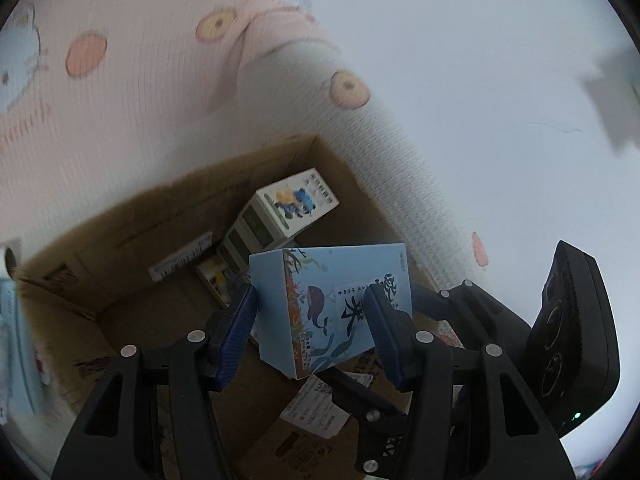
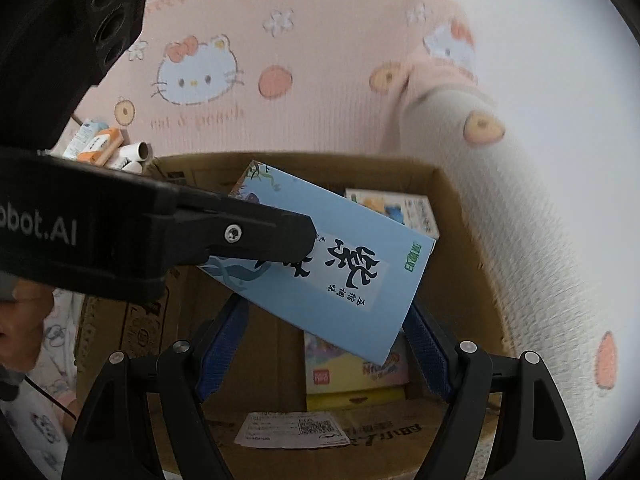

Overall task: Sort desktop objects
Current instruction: 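Carry the light blue box over the open cardboard box with the left tool, then lower the light blue box into the cardboard box and open the left tool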

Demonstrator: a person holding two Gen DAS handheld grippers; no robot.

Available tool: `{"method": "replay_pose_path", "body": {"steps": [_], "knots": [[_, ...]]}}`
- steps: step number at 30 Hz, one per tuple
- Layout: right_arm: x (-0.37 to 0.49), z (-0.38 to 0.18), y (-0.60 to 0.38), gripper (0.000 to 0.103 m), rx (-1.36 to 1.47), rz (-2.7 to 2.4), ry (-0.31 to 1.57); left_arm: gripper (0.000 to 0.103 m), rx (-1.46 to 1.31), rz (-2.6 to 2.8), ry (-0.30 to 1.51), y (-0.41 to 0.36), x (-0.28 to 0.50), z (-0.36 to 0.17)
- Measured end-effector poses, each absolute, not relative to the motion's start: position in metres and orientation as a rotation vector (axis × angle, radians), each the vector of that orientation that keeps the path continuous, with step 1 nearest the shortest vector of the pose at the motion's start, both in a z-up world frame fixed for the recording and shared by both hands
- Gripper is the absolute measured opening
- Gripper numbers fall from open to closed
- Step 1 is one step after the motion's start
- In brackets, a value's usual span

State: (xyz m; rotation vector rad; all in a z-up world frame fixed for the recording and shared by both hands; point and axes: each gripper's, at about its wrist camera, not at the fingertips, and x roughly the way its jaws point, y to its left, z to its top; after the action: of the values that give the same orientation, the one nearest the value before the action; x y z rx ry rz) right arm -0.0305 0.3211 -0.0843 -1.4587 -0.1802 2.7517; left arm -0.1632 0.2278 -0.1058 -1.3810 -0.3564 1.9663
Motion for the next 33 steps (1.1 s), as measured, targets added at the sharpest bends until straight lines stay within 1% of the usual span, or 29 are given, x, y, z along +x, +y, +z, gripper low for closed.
{"method": "replay_pose_path", "body": {"steps": [4,7,9,11,15,18,22,23,25,27,30,33], "knots": [[-0.040,-0.100,0.336,0.078,-1.635,2.679,-0.172,0.059,-1.468,1.906,-0.445,0.236,-0.175,-0.129],[-0.050,-0.113,0.345,0.078,-1.755,2.606,-0.160,0.059,-1.502,1.925,-0.409,0.248,-0.176,-0.139],[-0.056,-0.121,0.348,0.078,-1.812,2.564,-0.172,0.057,-1.517,1.946,-0.376,0.256,-0.177,-0.145],[-0.063,-0.129,0.356,0.078,-1.854,2.543,-0.145,0.057,-1.541,1.941,-0.373,0.261,-0.180,-0.153],[-0.067,-0.143,0.364,0.077,-1.939,2.500,-0.119,0.056,-1.600,1.917,-0.486,0.258,-0.186,-0.171],[-0.071,-0.155,0.370,0.077,-2.000,2.437,-0.063,0.051,-1.646,1.882,-0.539,0.257,-0.190,-0.184],[-0.072,-0.162,0.373,0.074,-2.035,2.400,-0.056,0.045,-1.679,1.869,-0.594,0.252,-0.192,-0.198],[-0.072,-0.162,0.373,0.073,-2.038,2.401,-0.049,0.045,-1.684,1.868,-0.608,0.251,-0.193,-0.200],[-0.072,-0.164,0.373,0.069,-2.056,2.394,-0.068,0.045,-1.700,1.861,-0.649,0.247,-0.194,-0.208],[-0.070,-0.168,0.369,0.056,-2.103,2.364,-0.120,0.044,-1.735,1.855,-0.677,0.243,-0.196,-0.216],[-0.068,-0.173,0.367,0.052,-2.142,2.333,-0.135,0.043,-1.768,1.825,-0.708,0.240,-0.197,-0.226],[-0.068,-0.172,0.371,0.047,-2.127,2.315,-0.087,0.038,-1.796,1.796,-0.722,0.240,-0.197,-0.237]]}}
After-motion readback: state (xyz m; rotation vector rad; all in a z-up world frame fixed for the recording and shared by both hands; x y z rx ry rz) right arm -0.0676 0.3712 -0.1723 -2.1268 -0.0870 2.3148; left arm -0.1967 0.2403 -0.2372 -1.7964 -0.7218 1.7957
